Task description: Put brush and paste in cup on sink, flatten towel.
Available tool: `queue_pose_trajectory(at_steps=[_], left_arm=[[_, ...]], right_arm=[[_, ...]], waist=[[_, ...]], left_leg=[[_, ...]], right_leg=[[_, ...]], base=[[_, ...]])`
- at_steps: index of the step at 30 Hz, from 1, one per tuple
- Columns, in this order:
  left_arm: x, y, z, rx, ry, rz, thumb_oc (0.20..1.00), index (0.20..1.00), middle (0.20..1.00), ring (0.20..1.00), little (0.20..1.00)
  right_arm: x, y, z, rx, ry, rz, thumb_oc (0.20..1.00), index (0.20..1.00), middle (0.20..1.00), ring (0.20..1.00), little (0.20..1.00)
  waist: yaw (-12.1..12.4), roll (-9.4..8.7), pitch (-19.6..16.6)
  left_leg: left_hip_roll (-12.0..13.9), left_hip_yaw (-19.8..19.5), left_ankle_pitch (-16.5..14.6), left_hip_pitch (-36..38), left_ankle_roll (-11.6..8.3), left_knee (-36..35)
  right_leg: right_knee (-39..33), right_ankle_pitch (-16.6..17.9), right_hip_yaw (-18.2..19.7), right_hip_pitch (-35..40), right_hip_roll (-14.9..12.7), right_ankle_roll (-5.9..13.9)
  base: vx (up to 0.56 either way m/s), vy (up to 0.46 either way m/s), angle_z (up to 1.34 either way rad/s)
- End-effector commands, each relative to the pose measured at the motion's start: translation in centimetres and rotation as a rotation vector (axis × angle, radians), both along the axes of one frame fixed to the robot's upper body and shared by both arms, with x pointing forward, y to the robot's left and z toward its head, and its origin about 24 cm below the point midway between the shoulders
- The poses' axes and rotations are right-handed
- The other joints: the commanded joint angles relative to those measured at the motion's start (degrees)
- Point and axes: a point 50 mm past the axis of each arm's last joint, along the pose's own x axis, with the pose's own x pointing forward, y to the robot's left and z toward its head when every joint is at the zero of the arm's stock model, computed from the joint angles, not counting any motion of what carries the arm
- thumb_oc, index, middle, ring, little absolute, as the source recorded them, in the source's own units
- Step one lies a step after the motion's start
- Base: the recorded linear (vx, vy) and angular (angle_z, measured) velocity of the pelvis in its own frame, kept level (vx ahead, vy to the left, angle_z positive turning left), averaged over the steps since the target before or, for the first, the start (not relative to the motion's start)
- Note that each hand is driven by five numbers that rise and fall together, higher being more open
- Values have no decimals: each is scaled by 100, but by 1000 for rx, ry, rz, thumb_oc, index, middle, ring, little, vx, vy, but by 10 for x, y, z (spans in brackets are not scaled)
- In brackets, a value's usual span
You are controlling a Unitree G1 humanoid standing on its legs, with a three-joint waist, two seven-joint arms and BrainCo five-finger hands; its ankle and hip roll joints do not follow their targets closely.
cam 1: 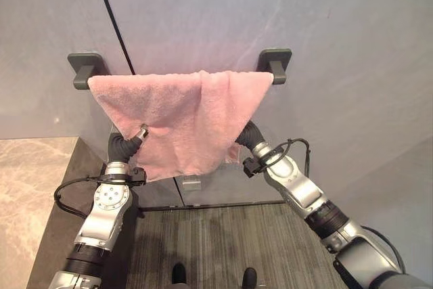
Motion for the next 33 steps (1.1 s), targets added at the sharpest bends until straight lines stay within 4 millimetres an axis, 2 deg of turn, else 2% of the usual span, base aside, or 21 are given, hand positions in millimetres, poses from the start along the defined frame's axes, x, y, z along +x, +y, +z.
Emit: queue_pose_trajectory(at_steps=[1,7,8,9,10,19,21,23,26,28,31,33], left_arm=[[6,6,13,85,-56,16,200,200,200,200,200],[6,7,8,84,-39,24,200,200,200,200,200],[5,7,8,84,-36,24,200,200,200,200,200],[5,7,7,83,-36,24,200,200,200,200,200],[5,7,7,85,-33,25,200,200,200,200,200],[-1,16,0,90,-7,63,200,200,200,200,200],[-2,16,-3,85,3,65,260,260,260,260,260],[-3,18,-9,87,28,65,376,376,376,376,376],[-2,19,-17,87,68,69,332,332,332,332,332],[-2,20,-24,82,96,80,256,256,256,256,256],[0,20,-30,78,127,81,200,200,200,200,200],[0,23,-38,76,166,96,200,200,200,200,200]], right_arm=[[1,4,33,89,-160,-7,200,200,200,200,200],[2,0,27,70,-145,-20,200,200,200,200,200],[2,1,25,66,-139,-15,404,404,404,404,404],[2,2,25,61,-136,-12,492,492,492,492,492],[2,1,25,55,-136,-10,1000,1000,1000,1000,1000],[7,-4,11,-22,-105,-44,1000,1000,1000,1000,1000],[9,-6,6,-32,-90,-61,1000,1000,1000,1000,1000],[11,-9,-2,-66,-68,-85,1000,1000,1000,1000,1000],[14,-13,-13,-105,-33,-118,1000,1000,1000,1000,1000],[16,-16,-19,-115,-11,-143,1000,1000,1000,1000,1000],[19,-18,-25,-109,21,-165,1000,1000,1000,1000,1000],[19,-17,-27,-90,39,-168,1000,1000,1000,1000,1000]], waist=[[1,-419,-145],[-26,-373,-173],[-26,-369,-178],[-29,-364,-181],[-27,-361,-188],[18,-322,-240],[26,-317,-241],[36,-314,-248],[47,-313,-254],[50,-312,-253],[54,-310,-251],[49,-311,-250]], left_leg=[[131,308,-100,104,-133,6],[132,342,-120,160,-128,6],[135,350,-120,168,-129,6],[140,359,-121,176,-131,6],[144,360,-123,182,-134,6],[145,355,-143,248,-126,6],[139,358,-145,256,-122,6],[134,363,-150,261,-115,6],[130,354,-150,264,-109,6],[126,351,-148,266,-109,6],[125,352,-146,270,-104,6],[126,365,-147,277,-97,6]], right_leg=[[-11,541,146,-186,-797,513],[-11,523,177,-164,-793,512],[-11,517,184,-162,-789,510],[-11,513,187,-156,-788,509],[-11,507,195,-152,-783,507],[-11,466,170,-83,-781,495],[-11,462,167,-72,-780,495],[-11,458,164,-65,-781,495],[-11,466,158,-65,-785,494],[-11,466,161,-57,-789,490],[-11,466,167,-58,-788,486],[-11,469,173,-60,-786,484]], base=[[0,0,0],[0,0,0],[0,0,0],[0,0,0],[0,0,0],[0,0,0],[0,0,0],[-1,0,2],[0,0,0],[0,0,0],[0,0,0],[0,0,0]])
